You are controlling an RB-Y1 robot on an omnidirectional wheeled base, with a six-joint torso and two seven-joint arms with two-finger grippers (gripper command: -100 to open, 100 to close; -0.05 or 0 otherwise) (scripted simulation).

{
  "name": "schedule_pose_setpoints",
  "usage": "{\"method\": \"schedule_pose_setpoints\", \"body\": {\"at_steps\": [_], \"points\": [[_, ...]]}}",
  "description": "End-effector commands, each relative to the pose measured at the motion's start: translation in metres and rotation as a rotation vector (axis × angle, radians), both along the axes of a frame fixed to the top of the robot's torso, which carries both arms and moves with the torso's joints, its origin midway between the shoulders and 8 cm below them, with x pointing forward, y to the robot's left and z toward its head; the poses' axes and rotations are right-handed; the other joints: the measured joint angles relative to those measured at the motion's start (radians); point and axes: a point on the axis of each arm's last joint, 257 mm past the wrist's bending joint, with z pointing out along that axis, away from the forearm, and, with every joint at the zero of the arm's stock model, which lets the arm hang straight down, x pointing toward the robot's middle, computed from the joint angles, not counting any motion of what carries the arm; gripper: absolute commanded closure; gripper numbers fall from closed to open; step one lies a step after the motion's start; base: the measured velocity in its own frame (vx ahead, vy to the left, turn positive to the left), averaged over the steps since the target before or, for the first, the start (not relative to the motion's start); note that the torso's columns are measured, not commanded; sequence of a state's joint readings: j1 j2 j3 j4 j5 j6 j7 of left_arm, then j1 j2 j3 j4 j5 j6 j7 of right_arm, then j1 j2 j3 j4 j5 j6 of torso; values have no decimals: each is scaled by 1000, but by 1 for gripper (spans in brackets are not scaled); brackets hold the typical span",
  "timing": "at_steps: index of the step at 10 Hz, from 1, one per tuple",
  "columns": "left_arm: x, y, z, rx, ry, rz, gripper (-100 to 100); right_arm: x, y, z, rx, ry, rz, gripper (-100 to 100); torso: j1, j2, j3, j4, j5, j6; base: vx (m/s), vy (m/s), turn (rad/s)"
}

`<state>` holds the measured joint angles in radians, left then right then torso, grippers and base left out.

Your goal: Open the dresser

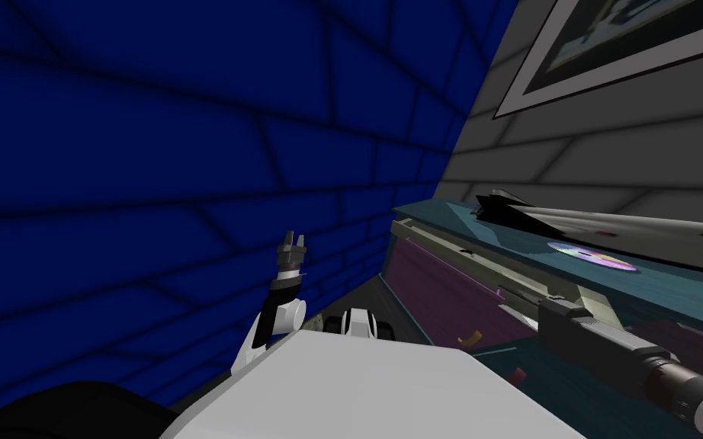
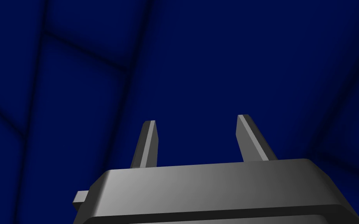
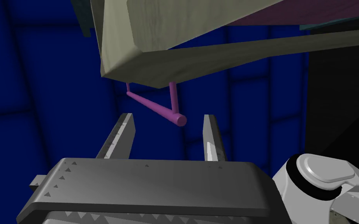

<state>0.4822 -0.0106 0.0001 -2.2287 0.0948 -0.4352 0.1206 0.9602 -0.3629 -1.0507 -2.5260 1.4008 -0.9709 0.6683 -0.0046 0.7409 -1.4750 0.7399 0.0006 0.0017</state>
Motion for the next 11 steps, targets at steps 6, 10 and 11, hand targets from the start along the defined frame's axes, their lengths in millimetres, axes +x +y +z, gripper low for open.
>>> {"method": "schedule_pose_setpoints", "body": {"at_steps": [6, 10, 11], "points": [[0, 0, 0, 0, 0, 0, 0, -2, 18, 43, 3, -1, 27, -100, 6, -2, 0, -2, 0, -2, 21, -20, -34], [0, 0, 0, 0, 0, 0, 0, -1, 20, 46, 3, 0, 29, 0, 5, -3, -1, -2, -1, -2, 2, -2, -7], [0, 0, 0, 0, 0, 0, 0, -1, 20, 46, 3, 0, 29, 0, 5, -3, -1, -2, -1, -2, 0, 0, 0]]}}
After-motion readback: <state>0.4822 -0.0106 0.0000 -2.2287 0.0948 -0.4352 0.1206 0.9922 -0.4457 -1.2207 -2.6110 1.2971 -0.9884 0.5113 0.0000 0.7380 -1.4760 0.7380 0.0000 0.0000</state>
